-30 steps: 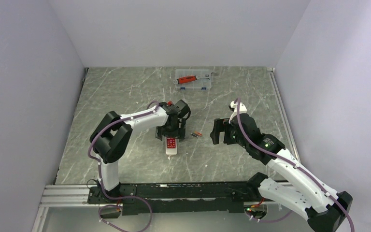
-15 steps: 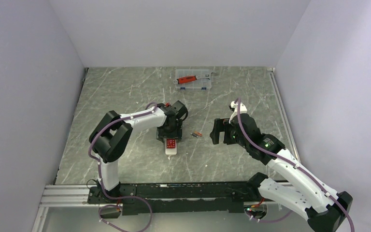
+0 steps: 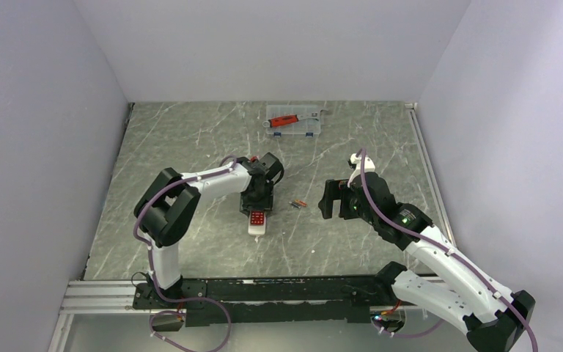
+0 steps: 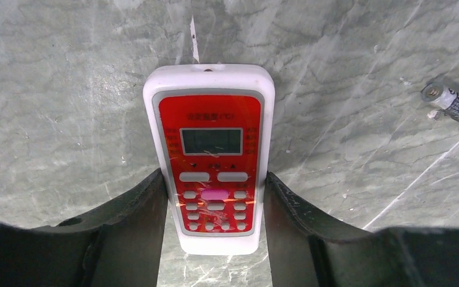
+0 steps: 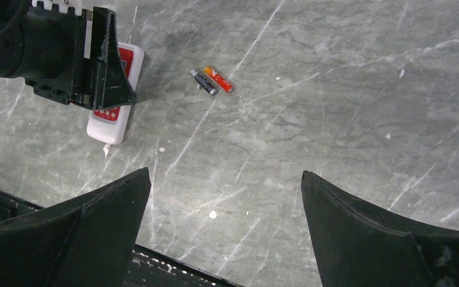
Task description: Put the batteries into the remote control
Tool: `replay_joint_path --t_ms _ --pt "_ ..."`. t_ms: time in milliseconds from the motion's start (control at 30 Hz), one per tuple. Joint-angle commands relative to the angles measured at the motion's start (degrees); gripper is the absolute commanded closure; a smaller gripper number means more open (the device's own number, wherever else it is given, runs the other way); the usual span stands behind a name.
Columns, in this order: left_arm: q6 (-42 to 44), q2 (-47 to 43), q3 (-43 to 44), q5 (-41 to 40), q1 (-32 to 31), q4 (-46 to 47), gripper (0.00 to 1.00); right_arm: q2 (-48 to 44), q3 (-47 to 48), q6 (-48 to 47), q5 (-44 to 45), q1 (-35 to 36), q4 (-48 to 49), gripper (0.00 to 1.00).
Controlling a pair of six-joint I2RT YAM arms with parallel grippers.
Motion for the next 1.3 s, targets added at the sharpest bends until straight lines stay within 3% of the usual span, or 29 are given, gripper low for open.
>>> replay_joint_path --t_ms 0,33,400,900,1267 --pt "-0.97 -2.66 -1.75 1.82 0.22 2.7 0.96 -0.48 0.18 0.85 -0.9 0.08 0.35 0.01" --pt "-1.18 -3.53 -2.22 2.07 0.25 3.22 1.0 -0.49 0.1 0.96 -1.08 0.14 0.42 0.01" --pt "-3.28 -15.38 -7.98 8.18 1.05 10.03 1.0 -0.79 0.16 2.31 -4.97 0.15 1.85 0.02" --pt "-12.94 -32.37 -18.84 16.03 1.54 25.01 1.0 -4.17 -6.6 12.66 -24.63 0.19 17.39 0.14" --pt "-22.11 -37.01 -23.66 18.17 1.61 29.99 1.0 0.72 -4.55 14.12 -20.04 5.84 20.11 0.23"
